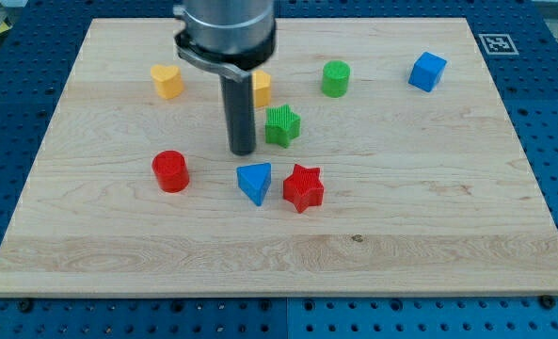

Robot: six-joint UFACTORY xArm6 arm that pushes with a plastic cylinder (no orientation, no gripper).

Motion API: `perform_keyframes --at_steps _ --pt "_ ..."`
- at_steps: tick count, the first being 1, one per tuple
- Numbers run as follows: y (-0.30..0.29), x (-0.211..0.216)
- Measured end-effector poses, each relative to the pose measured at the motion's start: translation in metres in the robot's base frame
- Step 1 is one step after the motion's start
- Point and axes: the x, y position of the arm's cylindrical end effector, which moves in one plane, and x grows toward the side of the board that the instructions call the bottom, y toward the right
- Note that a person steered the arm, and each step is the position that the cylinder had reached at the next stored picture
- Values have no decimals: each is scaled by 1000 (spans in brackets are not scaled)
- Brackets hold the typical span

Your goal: Move the red circle into the blue traingle

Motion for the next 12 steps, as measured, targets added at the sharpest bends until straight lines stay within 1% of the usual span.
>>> perform_keyframes --at_steps 1,2,3,5,6,7,8,9,11,12 --pt "-51 -18" --pt "-112 -15" --pt "-124 10" --pt "-82 53" --pt "-90 55" --pt "-124 71" --pt "-119 85" --pt "-90 74" --pt "-110 70" --pt "-92 66"
